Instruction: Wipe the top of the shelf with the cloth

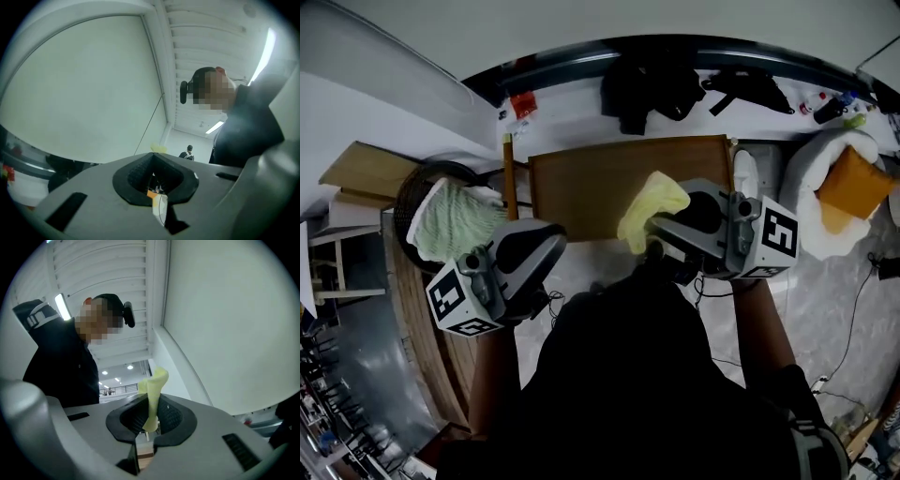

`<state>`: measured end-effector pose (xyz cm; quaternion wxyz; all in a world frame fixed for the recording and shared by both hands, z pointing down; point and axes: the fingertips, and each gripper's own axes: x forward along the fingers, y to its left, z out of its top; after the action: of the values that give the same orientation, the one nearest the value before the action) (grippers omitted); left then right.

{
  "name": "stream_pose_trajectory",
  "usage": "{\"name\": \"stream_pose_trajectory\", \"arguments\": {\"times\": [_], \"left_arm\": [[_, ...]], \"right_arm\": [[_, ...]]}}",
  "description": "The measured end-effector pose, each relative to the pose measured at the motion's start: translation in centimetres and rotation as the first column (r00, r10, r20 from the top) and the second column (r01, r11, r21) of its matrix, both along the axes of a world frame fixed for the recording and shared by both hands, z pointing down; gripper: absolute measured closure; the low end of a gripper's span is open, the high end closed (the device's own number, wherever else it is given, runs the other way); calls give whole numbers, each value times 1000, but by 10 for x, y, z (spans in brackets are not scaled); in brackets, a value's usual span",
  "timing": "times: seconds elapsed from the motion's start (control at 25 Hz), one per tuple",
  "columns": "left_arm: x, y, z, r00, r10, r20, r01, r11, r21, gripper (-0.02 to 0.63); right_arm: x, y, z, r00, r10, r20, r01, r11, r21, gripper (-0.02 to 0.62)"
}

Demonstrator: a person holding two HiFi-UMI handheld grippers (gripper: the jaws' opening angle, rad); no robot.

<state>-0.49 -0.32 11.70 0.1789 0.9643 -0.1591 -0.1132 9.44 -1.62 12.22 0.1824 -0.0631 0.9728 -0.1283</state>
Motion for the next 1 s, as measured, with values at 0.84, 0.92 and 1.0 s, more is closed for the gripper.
{"name": "stream_pose_trajectory", "arguments": {"times": [0.84,0.92,1.0], "left_arm": [[-163,150,19,974,26,-224,-8,997,78,594],[-160,160,23,971,46,-233,-30,997,73,594],[-151,172,21,973,77,-217,-59,994,90,594]], "right_arm": [[-155,153,15,945,139,-295,-151,988,-17,546],[-153,166,18,939,149,-309,-164,986,-24,546],[-146,177,15,941,164,-296,-179,984,-24,546]]}}
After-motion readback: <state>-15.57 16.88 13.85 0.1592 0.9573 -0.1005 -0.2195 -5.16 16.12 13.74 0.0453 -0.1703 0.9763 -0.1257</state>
